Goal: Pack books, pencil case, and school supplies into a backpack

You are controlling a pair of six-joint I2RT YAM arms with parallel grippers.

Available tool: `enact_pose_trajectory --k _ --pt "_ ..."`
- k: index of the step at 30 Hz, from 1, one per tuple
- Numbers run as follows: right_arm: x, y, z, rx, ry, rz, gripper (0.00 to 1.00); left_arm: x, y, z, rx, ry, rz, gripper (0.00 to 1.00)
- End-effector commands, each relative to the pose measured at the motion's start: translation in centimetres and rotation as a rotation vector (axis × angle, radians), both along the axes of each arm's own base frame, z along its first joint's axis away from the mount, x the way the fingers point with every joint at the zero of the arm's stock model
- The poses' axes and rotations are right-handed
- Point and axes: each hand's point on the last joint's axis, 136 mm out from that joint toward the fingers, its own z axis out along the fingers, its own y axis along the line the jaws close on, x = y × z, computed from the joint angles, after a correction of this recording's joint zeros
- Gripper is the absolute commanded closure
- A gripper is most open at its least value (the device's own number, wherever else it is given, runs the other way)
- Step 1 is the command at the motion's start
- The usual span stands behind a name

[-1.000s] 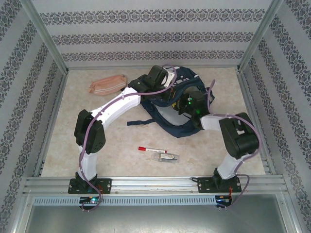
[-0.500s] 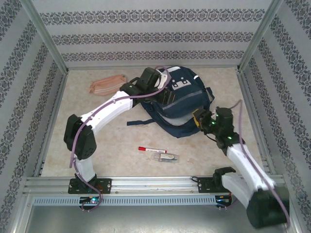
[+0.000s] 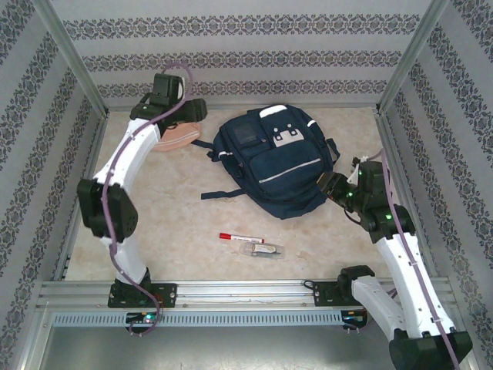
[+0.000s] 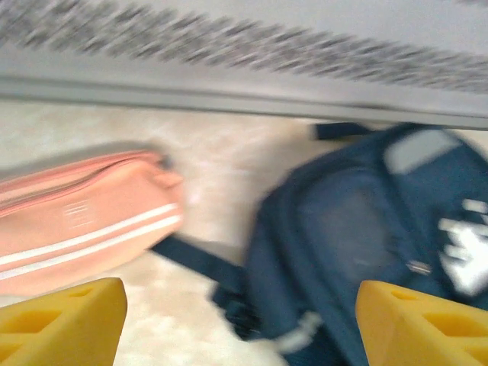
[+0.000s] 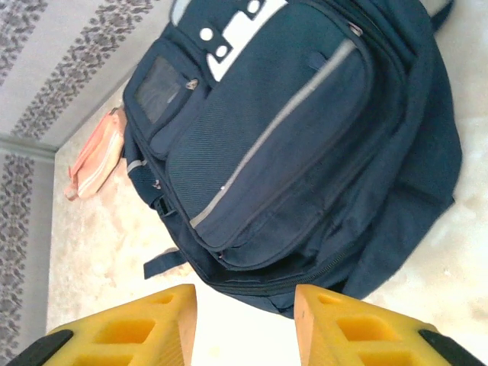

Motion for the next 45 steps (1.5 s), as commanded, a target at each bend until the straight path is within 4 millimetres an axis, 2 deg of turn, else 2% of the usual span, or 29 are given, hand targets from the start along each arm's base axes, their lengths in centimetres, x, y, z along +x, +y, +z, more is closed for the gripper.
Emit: enact_pose_trajectory --k 1,5,8,10,12,15,20,25,28,31,34,37,41,45 --pt "0.5 0.2 0.9 -0.108 -0.036 0.057 0.62 1.7 5.0 -5.4 0.043 0.140 0.097 0.22" --pt "1.1 1.8 1.7 -0.141 -0.037 0.127 0.62 5.1 8.1 -10.1 0.050 0.192 0.146 0.23" --pt "1.6 2.8 1.8 -0.124 -0.032 0.151 0.62 6.6 10.2 -14.1 0.077 0.268 0.195 0.23" --pt "1.9 3.7 1.7 -0.108 -0.018 0.188 0.62 7.0 11.1 -16.7 0.049 0.329 0.226 0.25" --pt "2.0 4.6 1.9 -0.119 -0.011 0.221 0.62 7.2 11.1 -18.7 0.010 0.376 0.240 0.27" --pt "2.4 5.3 1.8 -0.131 -0.020 0.228 0.62 5.9 10.8 -20.9 -0.027 0.464 0.272 0.28" --pt "3.2 7.6 1.7 -0.089 -0.009 0.287 0.62 1.3 11.1 -22.9 -0.018 0.556 0.352 0.29" --pt "3.4 10.4 1.7 -0.122 -0.052 0.340 0.63 -4.9 11.3 -22.0 -0.017 0.556 0.399 0.28" --pt "3.2 12.7 1.0 -0.140 -0.041 0.431 0.62 -8.7 10.4 -21.8 -0.069 0.536 0.416 0.29" --pt "2.9 15.6 0.2 -0.124 -0.042 0.514 0.61 -13.5 8.8 -22.6 -0.064 0.576 0.384 0.29" --pt "2.3 19.2 -1.4 -0.084 -0.004 0.618 0.58 -18.3 6.0 -23.5 -0.064 0.608 0.321 0.29" --pt "1.6 22.6 -3.4 -0.073 0.044 0.720 0.55 -22.1 2.9 -23.5 -0.035 0.625 0.209 0.29" --pt "2.0 24.8 -6.5 -0.069 0.134 0.759 0.51 -26.1 0.2 -23.2 -0.038 0.647 0.159 0.29" --pt "3.6 26.4 -9.2 -0.092 0.159 0.818 0.48 -28.7 -0.5 -22.2 -0.060 0.621 0.140 0.29"
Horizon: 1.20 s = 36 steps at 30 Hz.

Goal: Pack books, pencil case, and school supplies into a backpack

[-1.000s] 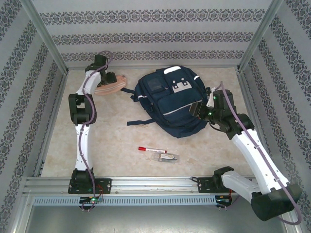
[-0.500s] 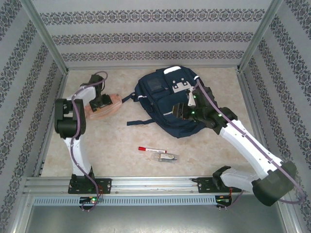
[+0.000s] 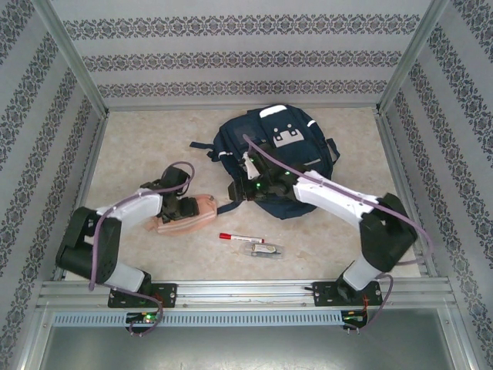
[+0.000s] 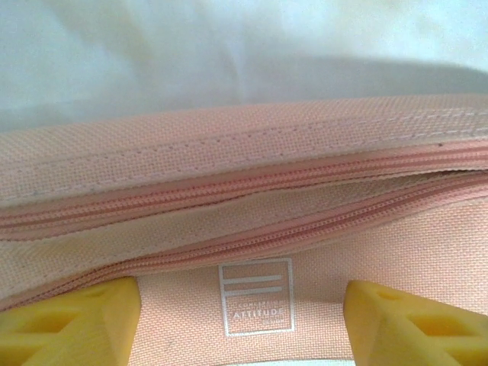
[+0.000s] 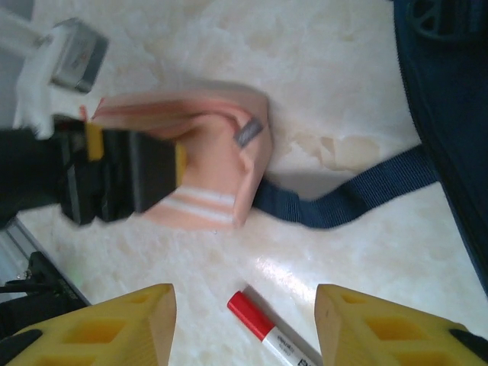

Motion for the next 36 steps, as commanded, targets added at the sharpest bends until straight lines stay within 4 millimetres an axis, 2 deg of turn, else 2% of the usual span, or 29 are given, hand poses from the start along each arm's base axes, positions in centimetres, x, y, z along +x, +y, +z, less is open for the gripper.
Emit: enact_pose_trajectory --k 1,4,8,11,13,16,18,21,24,28,30,33,36 --pt "1.7 2.4 -0.1 0.050 -0.030 0.088 0.47 -2.7 0.0 0.5 -0.028 0.035 0.037 0.29" --pt "1.9 5.4 -1.4 0.092 0.012 0.204 0.46 -3.2 1.3 3.1 0.005 -0.023 0.079 0.28" --pt "2.5 9.6 -2.5 0.081 -0.067 0.332 0.41 -2.7 2.3 7.4 -0.026 -0.110 0.193 0.27" --pt "3.1 12.4 -4.2 0.074 -0.097 0.382 0.38 -3.9 3.0 9.3 -0.043 -0.121 0.256 0.28" --pt "3.7 13.6 -5.6 0.060 -0.088 0.386 0.38 -5.1 3.4 9.0 -0.060 -0.103 0.291 0.28" --pt "3.8 14.7 -7.9 0.009 -0.065 0.407 0.38 -7.7 4.9 6.8 -0.033 0.004 0.425 0.28" --pt "3.0 15.2 -8.9 0.004 -0.029 0.428 0.40 -8.7 5.6 5.7 -0.022 0.066 0.479 0.27" --pt "1.3 15.4 -9.0 0.021 0.037 0.459 0.50 -9.4 5.9 4.3 -0.032 0.089 0.537 0.28" --pt "-0.3 14.6 -8.1 0.042 0.092 0.451 0.60 -8.8 5.8 2.8 -0.073 0.093 0.588 0.36" --pt "-2.9 14.0 -6.6 0.113 0.179 0.432 0.63 -7.3 5.6 1.9 -0.080 0.098 0.597 0.37" --pt "-4.6 14.1 -6.1 0.156 0.239 0.434 0.66 -6.3 6.0 1.3 -0.049 0.087 0.597 0.42" --pt "-6.9 14.3 -5.9 0.171 0.307 0.453 0.66 -4.7 6.3 0.9 -0.030 0.078 0.581 0.47" --pt "-8.0 14.6 -5.2 0.179 0.310 0.462 0.61 -2.9 6.3 1.0 -0.011 0.057 0.532 0.48"
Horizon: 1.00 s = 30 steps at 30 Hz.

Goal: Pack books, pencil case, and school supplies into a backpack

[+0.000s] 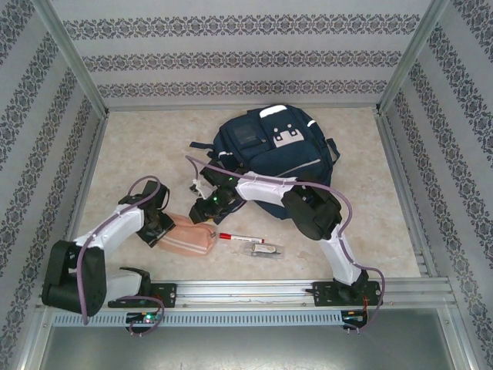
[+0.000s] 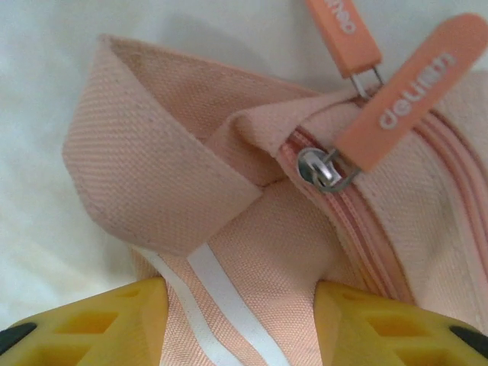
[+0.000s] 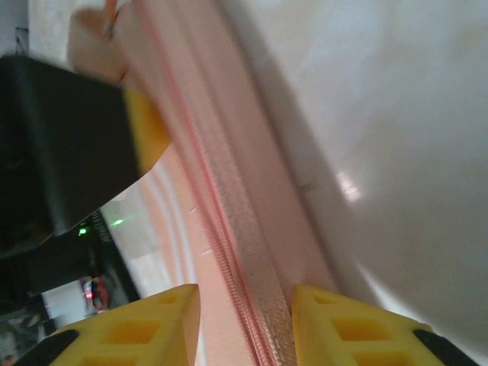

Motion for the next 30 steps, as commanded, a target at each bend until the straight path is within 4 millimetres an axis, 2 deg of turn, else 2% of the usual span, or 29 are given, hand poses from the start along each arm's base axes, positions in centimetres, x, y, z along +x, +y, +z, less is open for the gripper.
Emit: enact_pose_trajectory --k 1,5,9,14,17,21,22,23,27,28,30 --pt "-2.1 1.1 3.1 0.076 0.039 0.026 0.60 4.1 0.3 1.1 0.030 -0.116 -0.055 0.48" --pt "-0.4 0.4 2.3 0.019 -0.031 -0.020 0.55 5.5 0.7 1.6 0.046 -0.112 -0.126 0.50" --pt "1.0 1.3 1.1 0.012 -0.029 -0.017 0.53 5.7 0.4 1.5 0.032 -0.099 -0.170 0.55" --pt "0.8 2.6 -1.4 -0.026 0.004 -0.020 0.52 5.7 -0.9 1.4 -0.043 -0.111 -0.196 0.54" --pt "0.0 3.2 -2.4 -0.035 0.023 0.000 0.53 5.8 -0.9 1.7 -0.041 -0.132 -0.208 0.54" --pt "-0.6 3.1 -3.1 -0.066 0.010 0.000 0.55 5.8 -0.7 2.2 -0.049 -0.117 -0.215 0.54" --pt "-0.7 3.0 -3.0 -0.068 0.008 -0.001 0.57 5.9 -0.7 2.4 -0.057 -0.121 -0.216 0.54" --pt "-0.8 3.0 -3.0 -0.073 0.004 -0.003 0.63 6.1 -1.0 2.7 -0.068 -0.133 -0.220 0.54" --pt "-0.5 1.9 -3.3 -0.138 -0.061 -0.041 0.96 6.8 -1.9 4.2 -0.122 -0.159 -0.222 0.52" --pt "-0.3 1.5 -3.0 -0.151 -0.080 -0.059 1.00 7.0 -2.2 5.0 -0.135 -0.169 -0.229 0.50" --pt "0.2 1.1 -1.8 -0.149 -0.116 -0.100 1.00 7.6 -2.6 7.1 -0.155 -0.203 -0.240 0.44"
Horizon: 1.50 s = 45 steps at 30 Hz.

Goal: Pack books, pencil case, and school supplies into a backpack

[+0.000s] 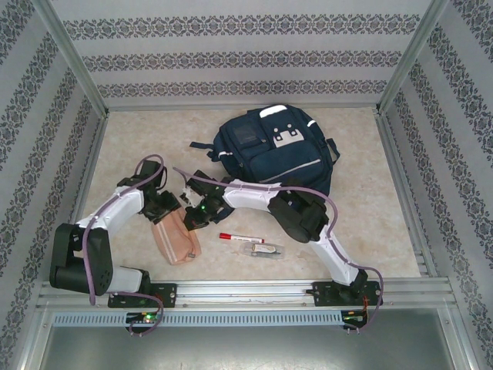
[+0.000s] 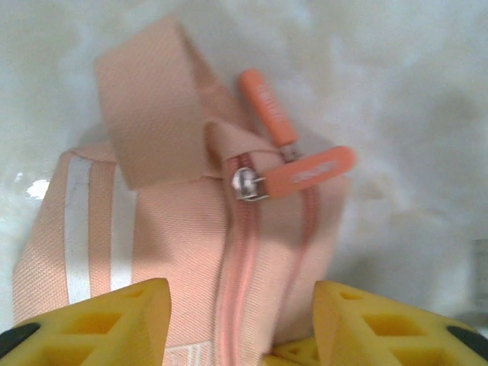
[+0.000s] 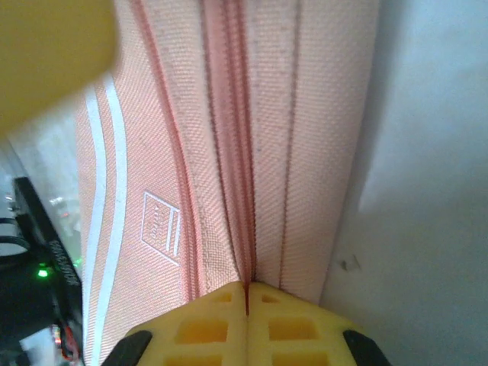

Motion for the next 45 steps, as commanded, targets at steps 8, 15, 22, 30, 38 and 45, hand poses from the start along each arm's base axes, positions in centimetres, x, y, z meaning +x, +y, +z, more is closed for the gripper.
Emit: enact_pose_trajectory --k 8,15,22,30,38,45 --pt "1.3 -0.3 8.3 0.184 -0.045 -0.153 1.00 -2.4 -0.1 4.5 -0.027 0.018 -0.023 0.32" --pt "2.4 -0.9 8.1 0.207 -0.018 -0.196 1.00 -4.8 -0.6 0.3 -0.066 0.107 -0.028 0.32" --pt "1.9 -1.4 5.6 0.159 0.002 -0.192 0.97 -5.9 -0.6 -4.3 -0.078 0.155 0.019 0.57" --pt "4.7 -6.0 3.6 0.041 -0.039 -0.209 0.59 -7.3 0.1 -6.9 -0.035 0.206 -0.004 0.86" --pt "5.3 -4.7 0.8 -0.024 -0.039 -0.158 0.52 -6.9 -0.5 -6.9 -0.065 0.181 -0.034 0.98" --pt "2.6 -1.7 -1.4 -0.026 0.016 -0.110 0.60 -6.4 -1.6 -6.3 -0.125 0.143 -0.061 1.00"
